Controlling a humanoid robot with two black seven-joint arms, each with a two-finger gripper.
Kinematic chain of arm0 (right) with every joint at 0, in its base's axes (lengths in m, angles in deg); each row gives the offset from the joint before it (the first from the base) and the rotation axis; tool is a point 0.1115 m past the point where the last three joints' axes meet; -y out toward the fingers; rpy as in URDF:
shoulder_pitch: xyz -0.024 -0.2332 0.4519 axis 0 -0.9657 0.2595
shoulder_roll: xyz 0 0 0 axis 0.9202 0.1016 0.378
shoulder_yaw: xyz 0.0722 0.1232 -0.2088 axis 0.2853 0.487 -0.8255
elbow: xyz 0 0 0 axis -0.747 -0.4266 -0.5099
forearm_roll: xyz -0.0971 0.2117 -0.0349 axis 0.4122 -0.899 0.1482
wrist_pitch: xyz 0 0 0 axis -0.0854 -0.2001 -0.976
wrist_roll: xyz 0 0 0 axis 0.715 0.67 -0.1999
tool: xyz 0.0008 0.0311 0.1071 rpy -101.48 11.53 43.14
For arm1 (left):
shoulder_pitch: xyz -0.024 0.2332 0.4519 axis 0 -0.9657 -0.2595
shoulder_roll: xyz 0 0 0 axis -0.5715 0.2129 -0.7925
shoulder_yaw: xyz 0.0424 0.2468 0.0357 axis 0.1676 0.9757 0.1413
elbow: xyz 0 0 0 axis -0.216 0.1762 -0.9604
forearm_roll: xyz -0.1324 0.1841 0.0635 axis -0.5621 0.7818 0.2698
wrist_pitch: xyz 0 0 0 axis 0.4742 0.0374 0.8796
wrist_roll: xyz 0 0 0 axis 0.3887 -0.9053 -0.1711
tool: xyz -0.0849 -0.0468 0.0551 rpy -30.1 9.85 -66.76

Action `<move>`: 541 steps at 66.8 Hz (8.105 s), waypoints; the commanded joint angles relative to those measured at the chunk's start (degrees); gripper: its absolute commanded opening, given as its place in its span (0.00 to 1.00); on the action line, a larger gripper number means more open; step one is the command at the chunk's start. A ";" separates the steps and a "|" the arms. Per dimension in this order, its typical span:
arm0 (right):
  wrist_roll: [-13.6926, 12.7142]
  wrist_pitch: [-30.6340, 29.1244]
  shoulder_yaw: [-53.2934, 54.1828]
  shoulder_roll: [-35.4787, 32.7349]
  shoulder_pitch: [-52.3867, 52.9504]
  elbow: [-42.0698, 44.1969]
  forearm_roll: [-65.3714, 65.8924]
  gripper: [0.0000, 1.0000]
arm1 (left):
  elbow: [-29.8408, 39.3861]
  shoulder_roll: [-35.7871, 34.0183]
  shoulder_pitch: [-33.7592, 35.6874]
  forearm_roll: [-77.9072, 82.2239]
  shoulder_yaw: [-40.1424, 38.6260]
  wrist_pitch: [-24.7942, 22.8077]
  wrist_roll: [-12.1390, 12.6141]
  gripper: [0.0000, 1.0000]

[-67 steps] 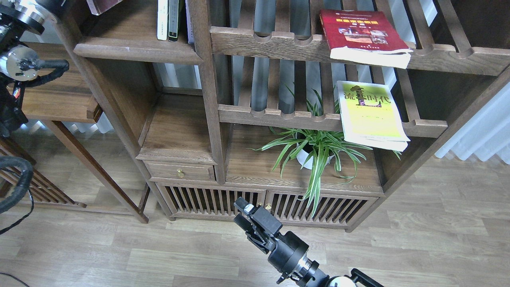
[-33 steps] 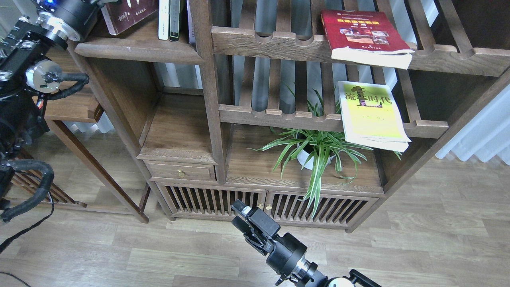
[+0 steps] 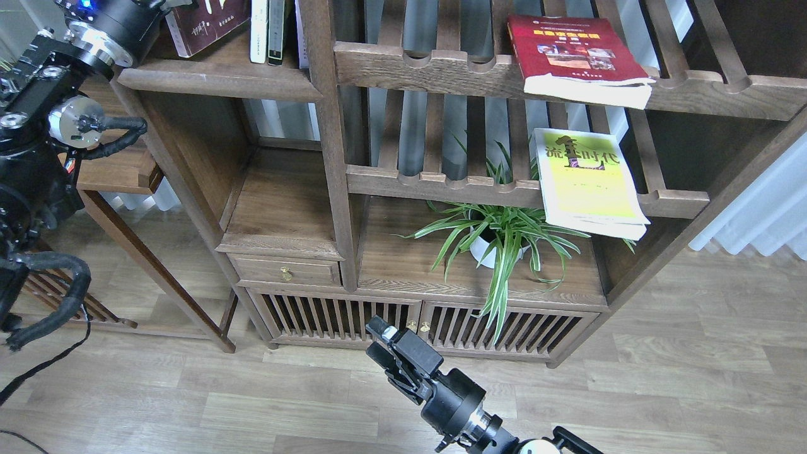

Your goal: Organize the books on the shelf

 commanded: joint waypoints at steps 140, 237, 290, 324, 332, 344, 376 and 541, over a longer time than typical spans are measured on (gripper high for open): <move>-0.01 -0.01 -0.44 0.00 -0.78 0.13 0.87 0.98 | 13.63 3.75 1.65 -9.77 1.12 11.40 0.01 0.67; 0.26 -0.01 8.35 0.00 0.71 -4.17 0.61 0.98 | 58.46 0.58 -26.65 -27.61 -7.49 -1.04 5.24 0.88; 0.96 -0.01 21.62 0.00 1.42 1.01 0.26 0.98 | 64.26 9.64 -52.75 -37.10 -4.59 -1.04 24.05 0.85; 9.92 1.97 28.91 0.00 7.92 4.00 -2.64 0.98 | 63.29 9.64 -54.25 -37.10 1.56 -1.04 26.87 0.87; 13.35 9.27 31.82 0.00 8.10 4.09 -2.91 0.98 | 63.29 9.64 -54.33 -37.10 1.56 -1.04 26.87 0.87; 14.94 13.05 33.31 0.00 8.10 4.26 -3.61 0.99 | 63.29 9.64 -54.33 -37.01 1.65 -1.04 27.04 0.87; 14.94 18.41 36.65 0.00 9.58 11.37 -3.61 0.99 | 63.82 9.64 -54.16 -37.01 1.47 -1.04 29.15 0.86; 0.43 2.86 43.24 0.00 3.79 -3.12 -20.57 0.05 | 61.80 9.64 -54.69 -44.57 0.33 -1.04 30.21 0.86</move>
